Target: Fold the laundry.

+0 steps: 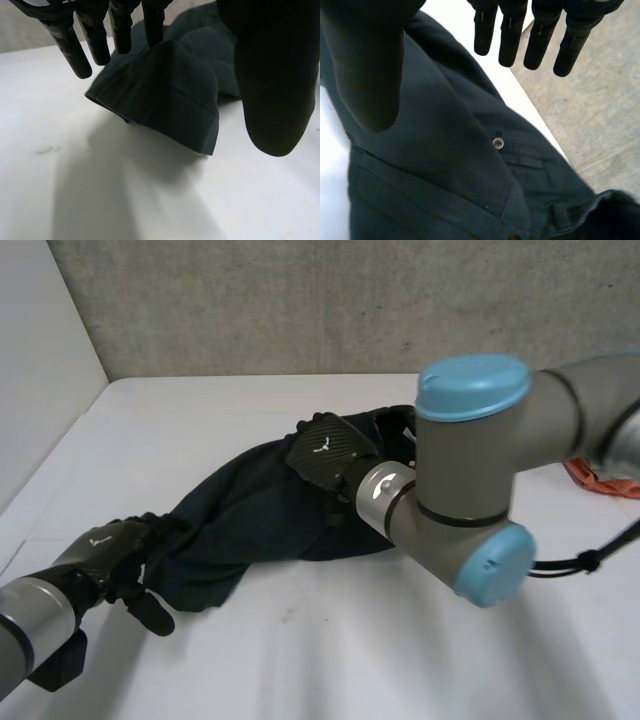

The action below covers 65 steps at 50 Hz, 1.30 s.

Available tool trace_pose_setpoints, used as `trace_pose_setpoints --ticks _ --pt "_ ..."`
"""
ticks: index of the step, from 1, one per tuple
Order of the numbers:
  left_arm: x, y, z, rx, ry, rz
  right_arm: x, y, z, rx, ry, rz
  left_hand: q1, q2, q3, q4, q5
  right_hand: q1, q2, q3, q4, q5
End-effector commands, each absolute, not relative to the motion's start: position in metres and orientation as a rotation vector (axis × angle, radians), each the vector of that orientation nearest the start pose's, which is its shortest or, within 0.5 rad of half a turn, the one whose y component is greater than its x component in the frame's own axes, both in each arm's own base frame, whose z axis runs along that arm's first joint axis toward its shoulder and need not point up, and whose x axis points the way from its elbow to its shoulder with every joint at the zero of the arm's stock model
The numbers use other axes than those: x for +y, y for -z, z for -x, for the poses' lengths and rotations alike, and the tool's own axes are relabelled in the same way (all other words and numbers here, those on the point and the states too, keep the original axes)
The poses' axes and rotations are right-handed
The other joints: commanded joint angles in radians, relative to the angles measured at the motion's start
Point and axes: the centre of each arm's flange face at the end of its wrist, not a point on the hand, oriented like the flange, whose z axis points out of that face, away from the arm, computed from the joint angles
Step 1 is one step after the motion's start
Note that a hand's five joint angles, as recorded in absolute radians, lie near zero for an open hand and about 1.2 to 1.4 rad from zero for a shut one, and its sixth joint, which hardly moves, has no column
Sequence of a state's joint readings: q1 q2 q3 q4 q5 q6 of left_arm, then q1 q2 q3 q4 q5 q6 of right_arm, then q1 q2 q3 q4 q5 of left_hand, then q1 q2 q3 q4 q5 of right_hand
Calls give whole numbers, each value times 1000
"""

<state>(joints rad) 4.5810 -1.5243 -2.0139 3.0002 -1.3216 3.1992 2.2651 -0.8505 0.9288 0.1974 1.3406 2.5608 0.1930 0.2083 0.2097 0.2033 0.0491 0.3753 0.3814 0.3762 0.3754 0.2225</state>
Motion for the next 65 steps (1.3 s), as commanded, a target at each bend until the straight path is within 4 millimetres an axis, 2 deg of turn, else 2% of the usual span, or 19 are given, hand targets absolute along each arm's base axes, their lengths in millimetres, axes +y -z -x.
trace_pose_setpoints --ticks 1,4,8,9,12,16,17,22,25,32,42,46,51,56,58,60,61,62,65 --pt "-216 -174 192 2889 1638 -524 -267 -157 -409 1796 1687 1563 14 -1 -3 4 -16 145 139 144 145 124" --pt "-226 -168 195 2843 1644 -507 -276 -143 -411 1807 1717 1577 108 93 91 98 78 248 242 247 248 226" --pt "-244 -166 203 2759 1691 -496 -291 -137 -414 1782 1833 1574 398 383 382 388 368 767 760 766 766 745" --pt "-252 -167 208 2730 1719 -503 -297 -143 -416 1751 1900 1557 655 640 638 645 624 1018 1012 1018 1018 997" --pt "-269 -178 216 2654 1816 -507 -307 -165 -421 1660 2054 1496 1076 1061 1059 1066 1046 1021 1015 1020 1021 999" --pt "-302 -225 231 2456 2103 -471 -323 -235 -424 1421 2416 1267 1203 1188 1187 1193 1173 1021 1015 1020 1021 999" --pt "-313 -251 235 2357 2235 -443 -326 -267 -423 1294 2561 1139 1203 1188 1187 1193 1173 1021 1015 1020 1021 999" --pt "-317 -338 251 2057 2645 -356 -318 -356 -409 878 2846 797 1203 1188 1187 1193 1173 1021 1015 1020 1021 999" --pt "-302 -389 254 1872 2860 -304 -308 -379 -397 835 2841 758 1203 1188 1187 1193 1173 1021 1015 1020 1021 999" --pt "-263 -424 253 1768 2980 -303 -289 -388 -366 1051 2690 898 1203 1188 1187 1193 1173 1021 1015 1020 1021 999" --pt "-242 -398 252 1949 2883 -396 -238 -379 -326 1366 2436 1094 1203 1188 1187 1193 1173 1021 1015 1020 1021 999" --pt "-238 -353 264 2175 2717 -541 -221 -339 -321 1564 2196 1232 1203 1188 1187 1193 1173 1021 1015 1020 1021 999" --pt "-251 -260 269 2503 2306 -618 -202 -250 -316 1889 1736 1426 1203 1188 1187 1193 1173 1021 1015 1020 1021 999" --pt "-238 -191 261 2720 1893 -678 -195 -194 -309 2057 1499 1544 1203 1188 1187 1193 1173 992 985 991 991 970" --pt "-229 -180 257 2761 1787 -703 -196 -187 -306 2098 1476 1567 1203 1188 1187 1193 1173 726 720 725 726 704" --pt "-213 -173 255 2802 1676 -757 -201 -188 -300 2149 1488 1583 1169 1153 1152 1158 1138 95 89 94 95 73" --pt "-207 -174 254 2808 1653 -779 -203 -190 -298 2166 1497 1579 1049 1034 1032 1039 1019 0 -6 -1 0 -22" --pt "-196 -181 253 2797 1640 -821 -209 -197 -294 2190 1539 1560 676 661 659 666 645 -97 -103 -98 -97 -119" --pt "-180 -199 247 2758 1672 -861 -220 -217 -287 2185 1641 1490 353 338 336 343 322 -201 -207 -202 -201 -223"
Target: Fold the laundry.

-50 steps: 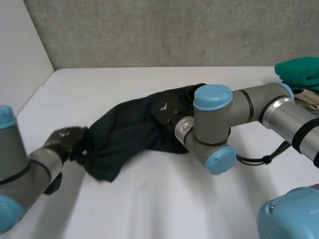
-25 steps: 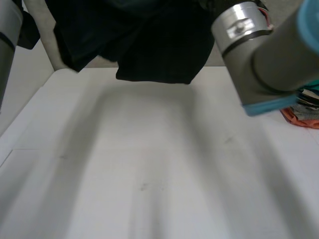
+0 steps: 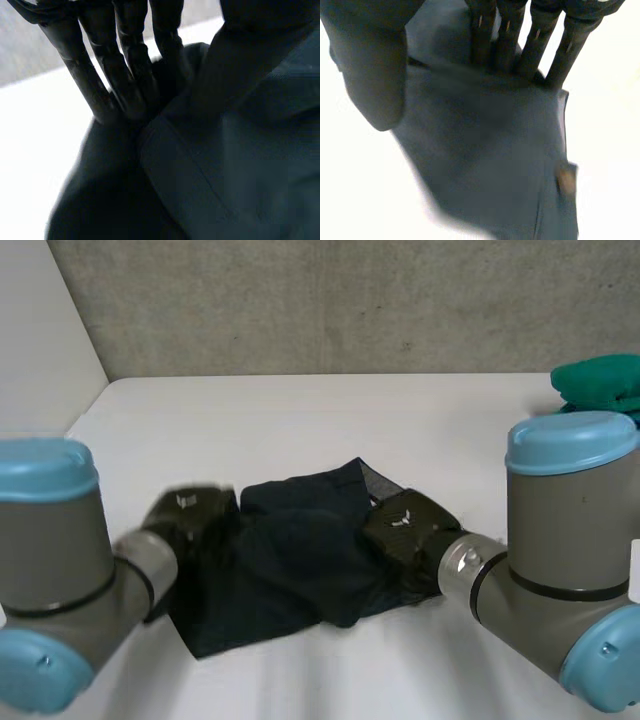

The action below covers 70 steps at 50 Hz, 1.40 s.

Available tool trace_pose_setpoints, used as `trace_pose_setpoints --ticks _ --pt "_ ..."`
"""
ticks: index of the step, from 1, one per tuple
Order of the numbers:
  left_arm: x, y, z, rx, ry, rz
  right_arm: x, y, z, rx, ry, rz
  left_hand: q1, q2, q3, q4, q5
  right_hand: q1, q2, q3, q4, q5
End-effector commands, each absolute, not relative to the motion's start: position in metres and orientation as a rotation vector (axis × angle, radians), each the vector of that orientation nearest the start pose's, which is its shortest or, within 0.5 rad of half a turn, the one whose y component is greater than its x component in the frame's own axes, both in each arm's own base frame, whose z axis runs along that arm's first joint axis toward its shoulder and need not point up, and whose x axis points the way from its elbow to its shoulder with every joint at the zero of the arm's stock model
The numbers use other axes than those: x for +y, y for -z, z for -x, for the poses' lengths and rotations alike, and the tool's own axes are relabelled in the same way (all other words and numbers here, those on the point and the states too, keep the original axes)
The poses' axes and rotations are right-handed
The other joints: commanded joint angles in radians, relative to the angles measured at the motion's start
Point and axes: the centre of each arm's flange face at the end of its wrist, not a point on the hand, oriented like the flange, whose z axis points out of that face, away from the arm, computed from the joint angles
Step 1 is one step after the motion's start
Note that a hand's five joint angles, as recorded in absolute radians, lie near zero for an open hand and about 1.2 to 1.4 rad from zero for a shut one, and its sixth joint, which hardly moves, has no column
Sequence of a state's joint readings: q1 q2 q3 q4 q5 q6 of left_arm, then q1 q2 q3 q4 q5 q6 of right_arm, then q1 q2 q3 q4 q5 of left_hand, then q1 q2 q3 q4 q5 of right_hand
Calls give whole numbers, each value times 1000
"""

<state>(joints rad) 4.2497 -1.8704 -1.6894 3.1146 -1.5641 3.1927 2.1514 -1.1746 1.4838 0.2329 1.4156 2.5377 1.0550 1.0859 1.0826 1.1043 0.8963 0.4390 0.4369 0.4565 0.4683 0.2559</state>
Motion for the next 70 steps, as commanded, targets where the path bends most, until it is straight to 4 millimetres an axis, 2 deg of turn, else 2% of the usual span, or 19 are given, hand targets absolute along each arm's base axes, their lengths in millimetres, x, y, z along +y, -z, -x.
trace_pose_setpoints --ticks 1,3,9,19,27,35,42,45,47,49,50,53,55,56,58,59,62,65,70 --pt "-172 -210 242 2729 1702 -864 -225 -232 -283 2169 1702 1439 -684 -715 -712 -734 -700 -264 -262 -282 -294 -256" --pt "-166 -220 237 2694 1749 -862 -229 -246 -279 2145 1753 1399 -841 -872 -869 -890 -857 -264 -262 -282 -294 -256" --pt "-161 -251 223 2577 1948 -780 -236 -287 -277 2036 1823 1320 -824 -855 -852 -873 -840 -264 -262 -282 -294 -256" --pt "-167 -254 220 2577 1947 -727 -241 -293 -302 1961 1710 1462 -789 -820 -816 -838 -805 -215 -212 -232 -244 -206" --pt "-166 -249 228 2602 1936 -692 -263 -267 -336 1762 1717 1674 -789 -820 -816 -838 -805 -135 -133 -153 -165 -127" --pt "-162 -211 236 2674 1752 -726 -288 -216 -348 1670 1665 1964 -806 -837 -834 -856 -822 -106 -104 -123 -135 -97" --pt "-178 -176 248 2688 1675 -753 -288 -183 -351 1696 1558 2061 -806 -837 -834 -856 -822 32 34 14 2 40" --pt "-193 -163 256 2661 1672 -773 -287 -174 -353 1697 1535 2058 -605 -636 -632 -654 -621 214 216 196 184 222" --pt "-210 -160 262 2608 1704 -793 -289 -172 -357 1677 1564 2047 -134 -165 -162 -184 -150 479 481 462 450 488" --pt "-225 -163 267 2559 1747 -800 -294 -174 -361 1656 1622 2029 176 145 148 126 160 706 708 689 677 715" --pt "-240 -171 272 2503 1804 -799 -300 -179 -366 1623 1717 1999 340 309 312 290 324 955 957 937 925 963" --pt "-263 -195 280 2406 1928 -769 -315 -198 -375 1555 1931 1914 341 310 314 292 325 957 959 940 928 966" --pt "-283 -231 285 2296 2096 -705 -331 -230 -381 1494 2192 1744 341 310 314 292 325 957 959 940 928 966" --pt "-294 -260 288 2204 2232 -650 -341 -257 -382 1449 2367 1585 341 310 314 292 325 957 959 940 928 966" --pt "-303 -289 290 2106 2363 -595 -347 -289 -381 1375 2544 1392 341 310 314 292 325 957 959 940 928 966" --pt "-310 -317 292 1988 2499 -536 -350 -320 -377 1283 2694 1189 341 310 314 292 325 957 959 940 928 966" --pt "-312 -371 294 1751 2748 -450 -345 -374 -366 1045 2866 867 341 310 314 292 325 957 959 940 928 966" --pt "-305 -406 298 1585 2922 -440 -332 -398 -360 897 2858 790 341 310 314 292 325 957 959 940 928 966" --pt "-289 -422 304 1557 3015 -475 -317 -393 -356 929 2781 871 341 310 314 292 325 957 959 940 928 966"
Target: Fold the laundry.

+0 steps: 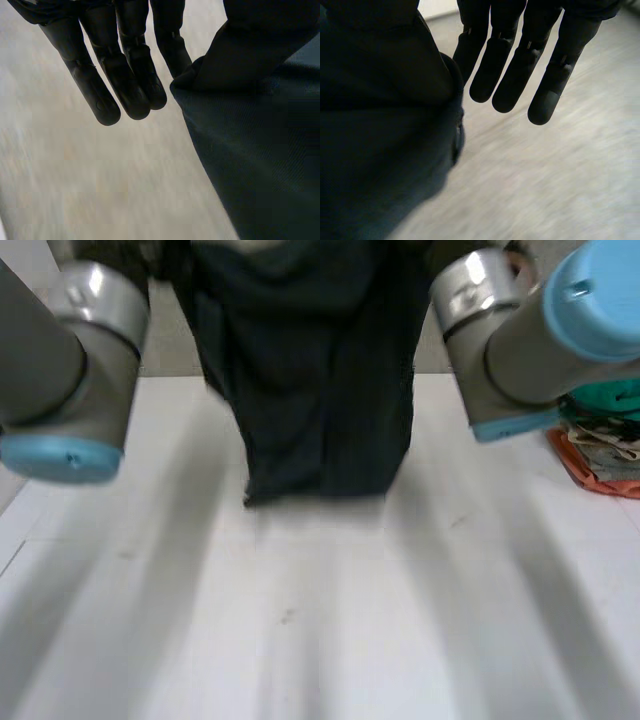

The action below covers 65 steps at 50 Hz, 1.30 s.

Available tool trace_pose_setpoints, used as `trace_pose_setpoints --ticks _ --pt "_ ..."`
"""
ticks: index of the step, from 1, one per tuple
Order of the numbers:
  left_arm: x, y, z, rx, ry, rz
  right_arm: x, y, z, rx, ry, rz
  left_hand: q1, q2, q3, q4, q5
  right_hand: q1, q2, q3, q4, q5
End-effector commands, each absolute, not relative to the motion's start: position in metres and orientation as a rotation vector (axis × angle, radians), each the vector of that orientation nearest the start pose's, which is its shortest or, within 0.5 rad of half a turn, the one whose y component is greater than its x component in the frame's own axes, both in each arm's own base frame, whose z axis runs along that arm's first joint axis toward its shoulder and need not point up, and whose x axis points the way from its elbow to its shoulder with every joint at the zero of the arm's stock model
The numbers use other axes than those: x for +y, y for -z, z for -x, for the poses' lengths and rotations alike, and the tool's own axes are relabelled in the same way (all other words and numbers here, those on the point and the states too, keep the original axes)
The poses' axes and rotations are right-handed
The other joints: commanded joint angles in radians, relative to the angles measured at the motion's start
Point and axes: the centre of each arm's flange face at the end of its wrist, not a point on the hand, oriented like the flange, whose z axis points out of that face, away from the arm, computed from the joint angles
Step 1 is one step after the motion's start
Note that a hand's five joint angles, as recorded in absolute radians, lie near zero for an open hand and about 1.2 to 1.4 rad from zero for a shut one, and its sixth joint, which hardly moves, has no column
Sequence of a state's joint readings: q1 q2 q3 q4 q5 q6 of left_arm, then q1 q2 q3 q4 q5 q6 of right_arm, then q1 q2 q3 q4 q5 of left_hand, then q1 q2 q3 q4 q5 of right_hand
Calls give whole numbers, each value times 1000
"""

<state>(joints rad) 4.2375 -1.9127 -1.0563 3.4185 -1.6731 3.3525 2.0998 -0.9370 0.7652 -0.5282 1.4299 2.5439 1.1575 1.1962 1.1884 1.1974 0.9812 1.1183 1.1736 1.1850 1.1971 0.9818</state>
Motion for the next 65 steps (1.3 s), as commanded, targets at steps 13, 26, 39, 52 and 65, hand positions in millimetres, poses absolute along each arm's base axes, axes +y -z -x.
trace_pose_setpoints --ticks 13,26,39,52,65 --pt "-237 -259 284 2291 2419 -746 -265 -238 -300 1796 2163 1457 239 200 208 199 241 278 223 211 199 240" --pt "-164 -162 269 2518 1940 -1144 -234 -176 -266 2078 1771 1538 -435 -474 -466 -475 -434 -905 -960 -971 -984 -943" --pt "-147 -218 241 2462 1972 -918 -262 -238 -261 2125 1692 1448 -906 -945 -937 -946 -904 -906 -961 -972 -984 -944" --pt "-155 -194 232 2700 1749 -744 -252 -223 -308 1950 1522 1634 -824 -863 -855 -864 -822 -609 -664 -676 -688 -647" --pt "-180 -161 249 2809 1650 -754 -277 -163 -328 1988 1495 1735 -683 -722 -714 -723 -681 -480 -535 -547 -559 -518"
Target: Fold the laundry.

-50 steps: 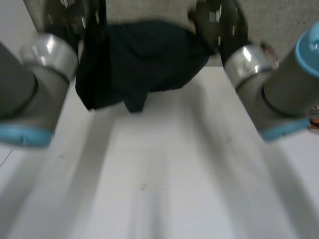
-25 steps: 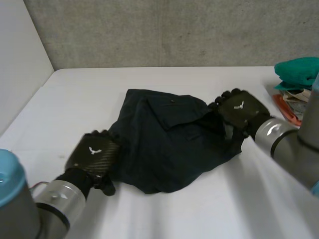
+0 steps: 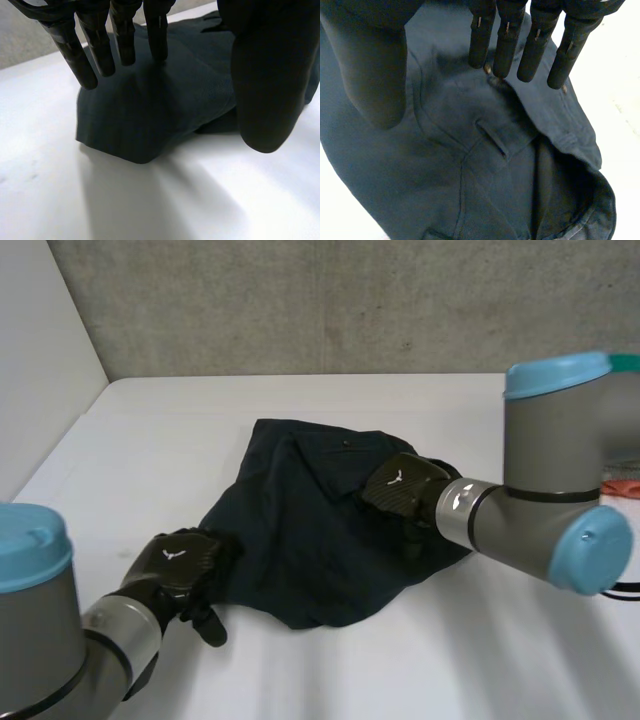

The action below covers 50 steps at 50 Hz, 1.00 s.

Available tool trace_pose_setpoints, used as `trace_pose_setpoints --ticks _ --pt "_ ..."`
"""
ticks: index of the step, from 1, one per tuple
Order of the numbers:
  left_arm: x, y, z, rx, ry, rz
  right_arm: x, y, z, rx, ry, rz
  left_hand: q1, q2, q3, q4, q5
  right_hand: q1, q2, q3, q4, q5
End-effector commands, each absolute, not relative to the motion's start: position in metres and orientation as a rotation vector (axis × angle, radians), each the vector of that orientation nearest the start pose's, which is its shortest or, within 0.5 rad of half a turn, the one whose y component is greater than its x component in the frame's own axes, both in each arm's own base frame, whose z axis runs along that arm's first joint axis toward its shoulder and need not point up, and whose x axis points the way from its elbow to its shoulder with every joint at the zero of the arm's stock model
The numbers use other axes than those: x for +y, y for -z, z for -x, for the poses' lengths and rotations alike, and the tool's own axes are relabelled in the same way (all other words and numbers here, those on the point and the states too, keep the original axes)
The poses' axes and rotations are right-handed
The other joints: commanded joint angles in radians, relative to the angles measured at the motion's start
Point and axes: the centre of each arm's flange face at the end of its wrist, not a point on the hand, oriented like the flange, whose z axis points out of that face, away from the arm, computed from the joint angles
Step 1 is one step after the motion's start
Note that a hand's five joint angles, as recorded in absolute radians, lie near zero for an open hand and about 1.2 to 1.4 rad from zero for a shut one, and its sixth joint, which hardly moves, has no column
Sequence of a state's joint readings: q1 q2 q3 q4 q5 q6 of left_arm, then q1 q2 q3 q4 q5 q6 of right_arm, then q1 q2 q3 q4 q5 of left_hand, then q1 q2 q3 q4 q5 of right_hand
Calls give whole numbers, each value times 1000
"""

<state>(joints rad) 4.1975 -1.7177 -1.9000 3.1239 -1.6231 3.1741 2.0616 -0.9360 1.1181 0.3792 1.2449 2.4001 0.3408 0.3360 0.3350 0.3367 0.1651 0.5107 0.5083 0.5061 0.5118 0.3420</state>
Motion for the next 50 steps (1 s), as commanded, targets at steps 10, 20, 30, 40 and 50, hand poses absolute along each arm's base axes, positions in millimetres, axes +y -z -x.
trace_pose_setpoints --ticks 10,20,30,40,50 --pt "-197 -147 262 2770 1684 -765 -298 -138 -334 1937 1654 1797 354 359 360 358 355 128 130 132 127 122" --pt "-209 -144 266 2714 1735 -740 -308 -127 -337 1914 1717 1770 1005 1010 1011 1009 1006 790 792 795 789 784" --pt "-216 -210 268 2568 2033 -667 -313 -179 -318 1970 1780 1622 1056 1060 1061 1060 1057 886 888 890 884 880" --pt "-193 -333 253 2276 2408 -704 -289 -346 -265 1829 2248 1329 1056 1060 1061 1060 1057 886 888 890 884 880" --pt "-158 -476 234 1770 2881 -532 -242 -477 -234 1402 2584 863 1056 1060 1061 1060 1057 886 888 890 884 880"
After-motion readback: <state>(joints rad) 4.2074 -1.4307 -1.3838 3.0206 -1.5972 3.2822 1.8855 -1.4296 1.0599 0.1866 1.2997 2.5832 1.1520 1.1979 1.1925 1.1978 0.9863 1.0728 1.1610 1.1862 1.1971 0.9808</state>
